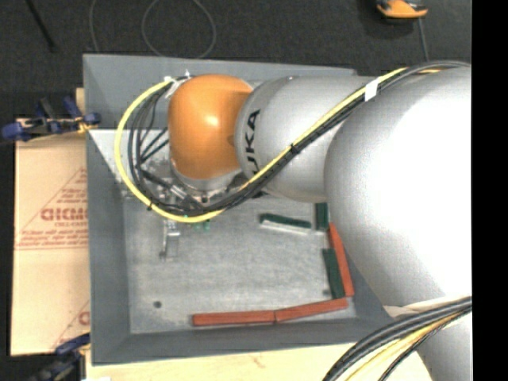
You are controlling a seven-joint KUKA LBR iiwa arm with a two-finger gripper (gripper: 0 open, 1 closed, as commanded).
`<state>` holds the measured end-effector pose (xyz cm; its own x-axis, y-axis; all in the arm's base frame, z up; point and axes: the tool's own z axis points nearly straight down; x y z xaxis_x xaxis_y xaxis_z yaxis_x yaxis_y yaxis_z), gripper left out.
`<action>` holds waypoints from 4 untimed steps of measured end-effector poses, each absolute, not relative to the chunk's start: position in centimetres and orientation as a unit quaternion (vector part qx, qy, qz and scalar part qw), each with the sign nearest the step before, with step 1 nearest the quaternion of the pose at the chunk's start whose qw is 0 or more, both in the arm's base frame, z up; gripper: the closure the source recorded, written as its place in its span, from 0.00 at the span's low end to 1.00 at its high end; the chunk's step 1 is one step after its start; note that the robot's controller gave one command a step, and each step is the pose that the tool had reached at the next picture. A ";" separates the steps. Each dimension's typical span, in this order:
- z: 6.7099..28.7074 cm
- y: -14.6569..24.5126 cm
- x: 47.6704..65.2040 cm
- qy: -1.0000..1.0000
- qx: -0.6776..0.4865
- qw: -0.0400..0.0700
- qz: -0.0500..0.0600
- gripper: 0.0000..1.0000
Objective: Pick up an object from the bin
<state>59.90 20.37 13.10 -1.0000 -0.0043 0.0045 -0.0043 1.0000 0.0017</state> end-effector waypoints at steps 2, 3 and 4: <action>20.1 9.4 64.6 -0.997 0.082 -0.004 0.001 0.00; 10.8 3.2 64.5 -0.976 0.220 0.001 0.001 0.00; 6.9 -3.8 63.5 -0.982 0.189 -0.001 0.000 0.00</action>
Offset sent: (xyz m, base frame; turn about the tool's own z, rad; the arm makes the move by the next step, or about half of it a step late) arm 0.0406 -0.0335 0.0458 0.2680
